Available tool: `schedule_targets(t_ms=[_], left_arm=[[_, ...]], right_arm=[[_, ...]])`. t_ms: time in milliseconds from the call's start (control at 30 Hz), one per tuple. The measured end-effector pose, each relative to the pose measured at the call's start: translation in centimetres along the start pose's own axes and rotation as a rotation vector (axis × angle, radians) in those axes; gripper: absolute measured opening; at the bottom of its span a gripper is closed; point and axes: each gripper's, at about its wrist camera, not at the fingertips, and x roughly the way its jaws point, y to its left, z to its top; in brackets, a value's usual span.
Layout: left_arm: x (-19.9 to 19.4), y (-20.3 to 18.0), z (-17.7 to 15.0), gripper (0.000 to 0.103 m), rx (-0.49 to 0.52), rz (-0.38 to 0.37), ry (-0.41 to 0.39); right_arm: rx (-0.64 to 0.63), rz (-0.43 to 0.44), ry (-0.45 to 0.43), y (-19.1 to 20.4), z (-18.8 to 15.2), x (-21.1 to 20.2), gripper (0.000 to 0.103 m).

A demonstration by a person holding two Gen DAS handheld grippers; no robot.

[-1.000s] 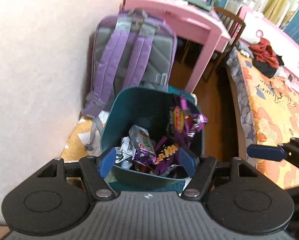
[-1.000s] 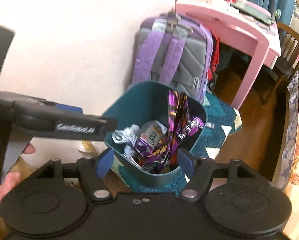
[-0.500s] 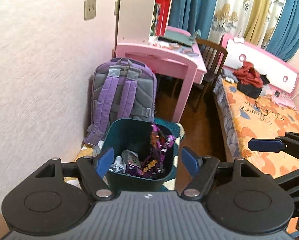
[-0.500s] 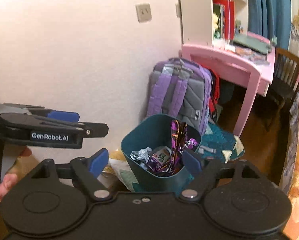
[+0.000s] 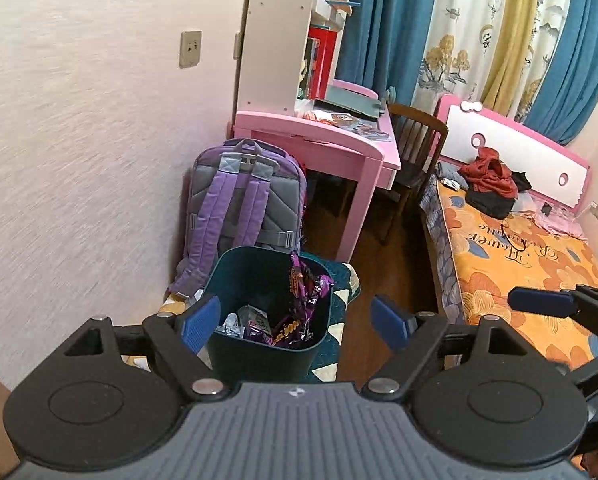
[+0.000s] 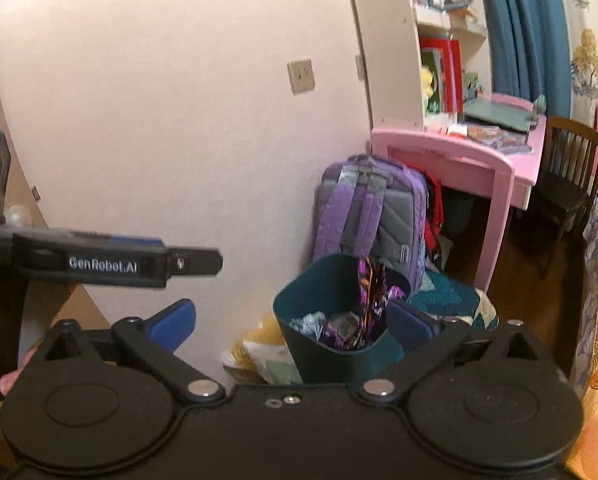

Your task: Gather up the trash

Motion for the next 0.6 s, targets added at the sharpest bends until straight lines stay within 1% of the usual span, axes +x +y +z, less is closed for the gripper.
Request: schedule_targets(t_ms=[67, 133, 167, 200, 333, 600], left_arm=[[-0.4, 0.1, -0.3, 0.085, -0.008, 0.001, -0.008], [-0.7, 0.2, -0.6, 0.093, -0.016, -0.003, -0.004], [-0.9, 0.2, -0.7, 0.102, -0.019, -0.002, -0.004], [-1.2, 0.2, -0.9, 0.103, -0.017, -0.001, -0.016], [-2.2, -0.3, -1.4, 0.103, 0.014, 0.022, -0.047], [-2.9, -1.0, -2.0, 0.103, 0.033, 0.025, -0.043]], right_arm=[[0.021, 0.0, -0.029, 0.1, -0.1, -0.6, 0.103], [0.036, -0.001, -0.059, 0.1, -0.2, -1.1, 0.103], [0.038, -0.002, -0.072, 0.2, -0.2, -1.3, 0.103], [0.037, -0.003, -0.084, 0.3, -0.3, -1.5, 0.103], [0.024, -0.024, -0.118, 0.7, -0.8, -2.2, 0.103], [0.038, -0.087, -0.181, 0.9, -1.3, -3.3, 0.103]])
